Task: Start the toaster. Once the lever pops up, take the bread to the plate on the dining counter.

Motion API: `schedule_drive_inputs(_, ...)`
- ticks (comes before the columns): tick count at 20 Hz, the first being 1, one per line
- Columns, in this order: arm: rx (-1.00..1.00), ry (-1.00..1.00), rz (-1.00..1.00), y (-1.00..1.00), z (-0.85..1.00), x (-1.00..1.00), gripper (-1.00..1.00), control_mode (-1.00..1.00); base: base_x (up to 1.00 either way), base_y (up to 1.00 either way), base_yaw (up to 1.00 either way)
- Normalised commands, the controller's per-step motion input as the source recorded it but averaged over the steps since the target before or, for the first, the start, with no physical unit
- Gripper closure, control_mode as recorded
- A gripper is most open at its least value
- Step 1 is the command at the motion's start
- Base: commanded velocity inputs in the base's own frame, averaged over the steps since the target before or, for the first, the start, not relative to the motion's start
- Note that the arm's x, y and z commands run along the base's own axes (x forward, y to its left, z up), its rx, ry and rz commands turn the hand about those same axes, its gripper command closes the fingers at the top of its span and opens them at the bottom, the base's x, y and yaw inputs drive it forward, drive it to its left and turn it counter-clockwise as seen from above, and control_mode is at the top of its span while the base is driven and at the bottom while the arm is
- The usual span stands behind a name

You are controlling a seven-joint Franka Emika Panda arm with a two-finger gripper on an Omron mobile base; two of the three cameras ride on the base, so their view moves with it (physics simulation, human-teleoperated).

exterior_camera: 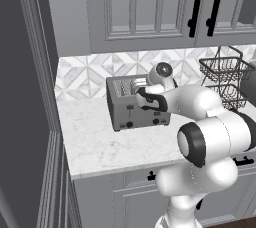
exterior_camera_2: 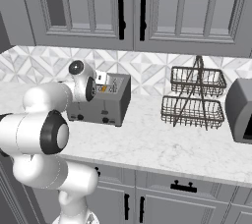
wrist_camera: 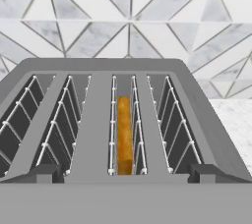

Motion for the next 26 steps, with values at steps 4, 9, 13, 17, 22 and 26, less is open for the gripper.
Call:
schedule_drive_inputs(4, 0.0, 0.0, 0.0, 0.0, 0.0, 0.0, -1.0, -1.0, 0.0, 0.0, 0.0)
schedule_drive_inputs(9, 0.0, 0.0, 0.0, 0.0, 0.0, 0.0, -1.0, -1.0, 0.0, 0.0, 0.0)
schedule_drive_inputs(13, 0.0, 0.0, 0.0, 0.0, 0.0, 0.0, -1.0, -1.0, 0.0, 0.0, 0.0)
schedule_drive_inputs(17, 0.0, 0.0, 0.0, 0.0, 0.0, 0.0, -1.0, -1.0, 0.0, 0.0, 0.0)
schedule_drive_inputs(22, 0.0, 0.0, 0.0, 0.0, 0.0, 0.0, -1.0, -1.0, 0.0, 0.0, 0.0)
schedule_drive_inputs(26, 0.0, 0.0, 0.0, 0.0, 0.0, 0.0, -1.0, -1.0, 0.0, 0.0, 0.0)
